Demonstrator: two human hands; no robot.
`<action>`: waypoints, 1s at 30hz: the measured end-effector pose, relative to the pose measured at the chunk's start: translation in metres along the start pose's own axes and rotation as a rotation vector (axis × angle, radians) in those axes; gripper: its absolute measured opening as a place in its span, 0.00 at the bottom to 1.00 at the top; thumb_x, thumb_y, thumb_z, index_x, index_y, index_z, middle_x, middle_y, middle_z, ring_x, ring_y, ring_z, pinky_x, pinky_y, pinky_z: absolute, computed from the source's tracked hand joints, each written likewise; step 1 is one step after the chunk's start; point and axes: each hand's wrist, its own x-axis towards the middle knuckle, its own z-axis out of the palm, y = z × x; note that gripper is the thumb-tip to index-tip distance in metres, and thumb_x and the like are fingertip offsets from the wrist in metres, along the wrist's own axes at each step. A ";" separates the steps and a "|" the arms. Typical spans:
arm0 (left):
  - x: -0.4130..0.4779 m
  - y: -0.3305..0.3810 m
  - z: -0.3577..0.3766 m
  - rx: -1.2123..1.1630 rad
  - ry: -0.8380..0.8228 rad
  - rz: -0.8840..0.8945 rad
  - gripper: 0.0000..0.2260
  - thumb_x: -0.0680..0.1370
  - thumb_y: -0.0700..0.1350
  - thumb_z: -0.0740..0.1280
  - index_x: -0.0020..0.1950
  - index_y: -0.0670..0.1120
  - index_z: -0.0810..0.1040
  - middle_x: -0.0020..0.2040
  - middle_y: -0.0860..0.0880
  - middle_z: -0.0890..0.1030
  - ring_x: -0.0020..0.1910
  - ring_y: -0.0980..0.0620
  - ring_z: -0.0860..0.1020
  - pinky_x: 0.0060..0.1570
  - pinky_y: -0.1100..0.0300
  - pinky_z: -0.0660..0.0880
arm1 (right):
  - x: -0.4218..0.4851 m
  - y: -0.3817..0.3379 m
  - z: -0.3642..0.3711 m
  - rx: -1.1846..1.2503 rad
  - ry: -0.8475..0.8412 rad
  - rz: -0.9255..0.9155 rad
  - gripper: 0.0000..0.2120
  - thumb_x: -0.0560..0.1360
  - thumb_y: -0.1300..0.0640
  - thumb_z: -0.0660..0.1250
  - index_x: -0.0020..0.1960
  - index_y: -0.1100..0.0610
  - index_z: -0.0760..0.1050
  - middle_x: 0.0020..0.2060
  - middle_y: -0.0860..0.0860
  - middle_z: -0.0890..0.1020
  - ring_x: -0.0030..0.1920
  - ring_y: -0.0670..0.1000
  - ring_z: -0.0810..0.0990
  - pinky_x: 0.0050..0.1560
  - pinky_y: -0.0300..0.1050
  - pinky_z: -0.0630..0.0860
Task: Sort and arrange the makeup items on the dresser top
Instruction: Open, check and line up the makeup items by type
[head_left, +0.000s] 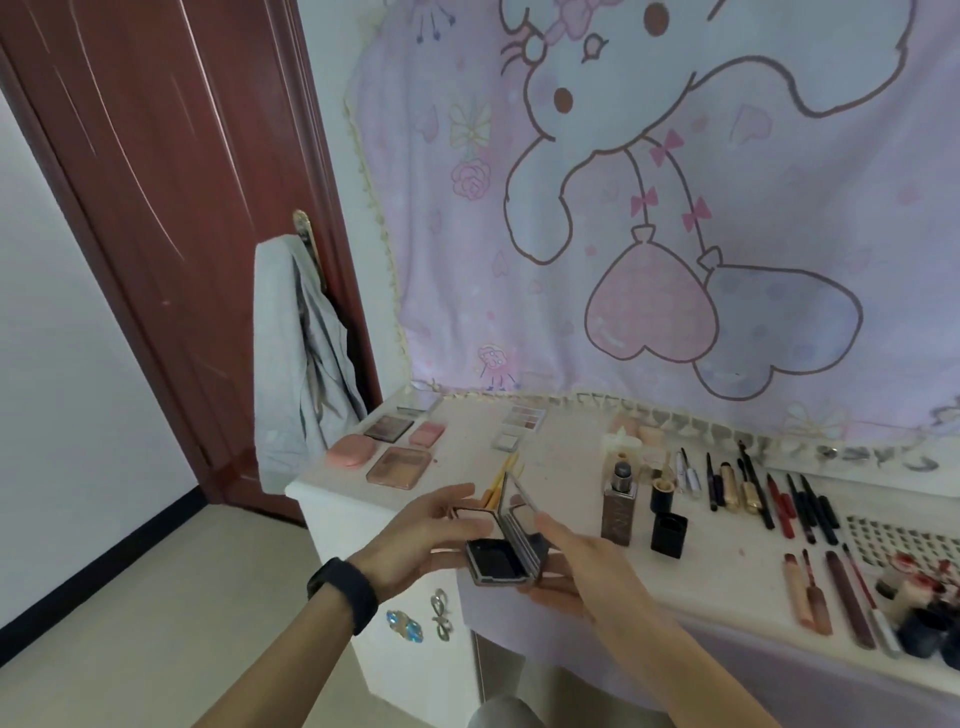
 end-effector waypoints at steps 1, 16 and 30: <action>-0.002 0.007 -0.001 0.184 -0.024 -0.005 0.40 0.65 0.51 0.79 0.75 0.49 0.67 0.65 0.53 0.78 0.58 0.54 0.81 0.55 0.59 0.79 | 0.001 0.000 0.002 -0.006 0.002 -0.005 0.16 0.78 0.44 0.68 0.52 0.57 0.83 0.42 0.56 0.88 0.44 0.55 0.88 0.46 0.46 0.84; 0.022 0.021 0.017 1.381 0.042 0.025 0.50 0.60 0.66 0.76 0.75 0.53 0.59 0.61 0.49 0.67 0.60 0.47 0.64 0.61 0.51 0.70 | 0.007 -0.001 0.008 0.031 -0.066 -0.054 0.16 0.82 0.48 0.65 0.56 0.59 0.84 0.47 0.57 0.88 0.50 0.58 0.87 0.57 0.50 0.82; 0.027 0.008 0.007 0.968 0.075 0.184 0.39 0.59 0.56 0.80 0.67 0.57 0.69 0.56 0.55 0.69 0.57 0.53 0.71 0.58 0.55 0.75 | 0.019 -0.008 0.011 -0.032 -0.097 -0.100 0.19 0.80 0.41 0.65 0.54 0.55 0.85 0.45 0.52 0.88 0.47 0.53 0.87 0.52 0.44 0.83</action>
